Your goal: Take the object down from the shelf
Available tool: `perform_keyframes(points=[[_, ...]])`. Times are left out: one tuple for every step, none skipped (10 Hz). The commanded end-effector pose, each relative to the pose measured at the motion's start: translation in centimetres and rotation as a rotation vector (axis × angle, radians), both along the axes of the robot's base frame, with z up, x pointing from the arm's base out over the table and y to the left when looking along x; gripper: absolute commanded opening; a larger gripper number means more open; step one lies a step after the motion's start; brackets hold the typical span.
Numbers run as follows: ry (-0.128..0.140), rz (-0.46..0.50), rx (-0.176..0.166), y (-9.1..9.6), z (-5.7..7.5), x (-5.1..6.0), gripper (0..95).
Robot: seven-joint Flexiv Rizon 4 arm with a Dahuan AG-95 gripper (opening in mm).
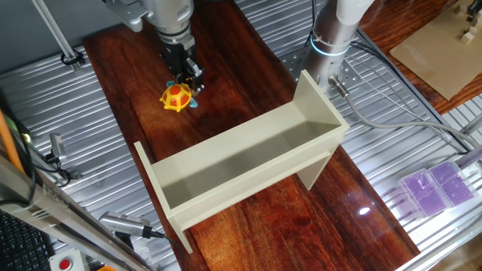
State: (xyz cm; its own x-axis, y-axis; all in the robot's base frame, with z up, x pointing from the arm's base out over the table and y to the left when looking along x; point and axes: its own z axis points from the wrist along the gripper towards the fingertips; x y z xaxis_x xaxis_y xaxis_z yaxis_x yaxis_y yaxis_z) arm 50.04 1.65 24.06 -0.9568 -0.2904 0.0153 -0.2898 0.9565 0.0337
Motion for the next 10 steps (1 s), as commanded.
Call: perform_keyframes(points=[[-0.018, 0.024, 0.005, -2.2, -2.7, 0.9, 0.0], [-0.015, 0.02, 0.0, -2.4, -3.2, 0.9, 0.0], [-0.013, 0.024, 0.006, -2.4, -3.2, 0.9, 0.0], [-0.009, 0.037, 0.01, -2.4, -3.2, 0.9, 0.0], [0.012, 0.033, 0.007, -2.4, -3.2, 0.9, 0.0], [0.031, 0.041, 0.007, -2.4, -3.2, 0.9, 0.0], [0.037, 0.045, 0.007, -2.4, -3.2, 0.9, 0.0], [0.042, 0.039, 0.002, -2.1, -2.1, 0.4, 0.0], [0.061, 0.015, -0.009, -2.0, -1.8, -0.1, 0.0], [0.067, 0.006, -0.014, -2.2, -2.4, -0.1, 0.0]])
